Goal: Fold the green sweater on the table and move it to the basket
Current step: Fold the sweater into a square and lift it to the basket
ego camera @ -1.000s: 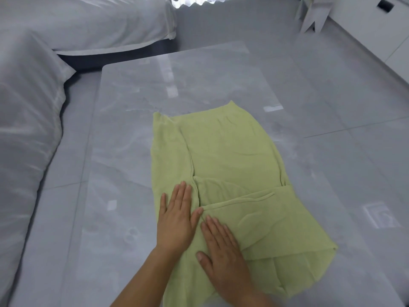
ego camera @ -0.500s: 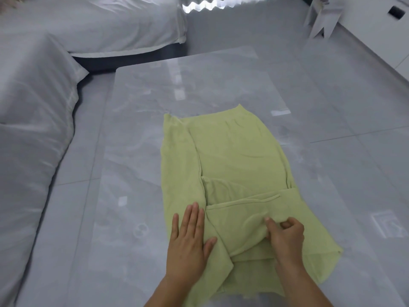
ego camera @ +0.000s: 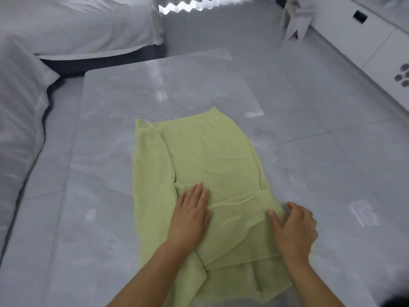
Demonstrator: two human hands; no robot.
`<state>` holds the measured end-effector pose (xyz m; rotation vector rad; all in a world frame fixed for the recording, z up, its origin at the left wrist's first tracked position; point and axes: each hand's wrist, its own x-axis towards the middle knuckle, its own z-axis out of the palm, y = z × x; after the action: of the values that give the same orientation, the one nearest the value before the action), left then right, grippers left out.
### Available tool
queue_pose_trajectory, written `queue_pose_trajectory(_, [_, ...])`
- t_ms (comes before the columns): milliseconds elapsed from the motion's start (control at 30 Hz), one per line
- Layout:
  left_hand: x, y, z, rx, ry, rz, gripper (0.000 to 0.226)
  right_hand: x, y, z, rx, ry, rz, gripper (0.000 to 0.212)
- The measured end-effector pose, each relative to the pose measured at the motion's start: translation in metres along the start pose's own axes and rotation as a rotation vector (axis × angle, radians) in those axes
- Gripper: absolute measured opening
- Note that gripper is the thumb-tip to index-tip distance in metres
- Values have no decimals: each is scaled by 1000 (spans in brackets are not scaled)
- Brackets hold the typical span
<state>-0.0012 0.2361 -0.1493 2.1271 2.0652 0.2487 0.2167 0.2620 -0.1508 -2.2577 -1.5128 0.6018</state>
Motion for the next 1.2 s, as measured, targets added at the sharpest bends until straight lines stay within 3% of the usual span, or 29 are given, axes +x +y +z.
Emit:
queue_pose_trajectory(133, [72, 25, -11, -13, -158, -18, 55, 9, 15, -6, -78, -50, 77, 55])
queue_pose_trajectory(333, [159, 72, 8, 18, -160, 19, 56, 20, 23, -13, 20, -125, -11, 23])
queue_pose_trajectory(433, [185, 91, 21, 18, -171, -49, 54, 16, 22, -16, 119, -158, -71, 13])
queue_pose_trajectory(533, [203, 101, 30, -11, -138, -200, 66, 15, 20, -19, 212, -219, -42, 20])
queue_pose_trajectory(633, [208, 102, 35, -149, -122, -389, 73, 18, 20, -14, 358, -226, 39, 27])
queue_pose_trajectory(733, [212, 93, 32, -315, -57, -483, 27, 20, 22, -10, 457, -227, 90, 29])
queue_pose_trajectory(800, [214, 81, 25, -602, 28, -551, 6, 19, 21, -12, 497, -257, 91, 27])
queue_pose_trajectory(900, [208, 62, 6, -1128, 130, -765, 25, 13, 16, -22, 610, -370, 37, 23])
queue_pose_trajectory(1000, [193, 41, -24, -1471, 113, -990, 25, -7, -1, -28, 673, -544, -107, 16])
queue_pose_trajectory(1133, [181, 8, -51, -1619, -16, -936, 11, -35, -26, -12, 590, -594, -287, 10])
queue_pose_trajectory(1200, [179, -12, -47, -1441, 24, -877, 38, -45, -36, -3, 571, -607, -314, 12])
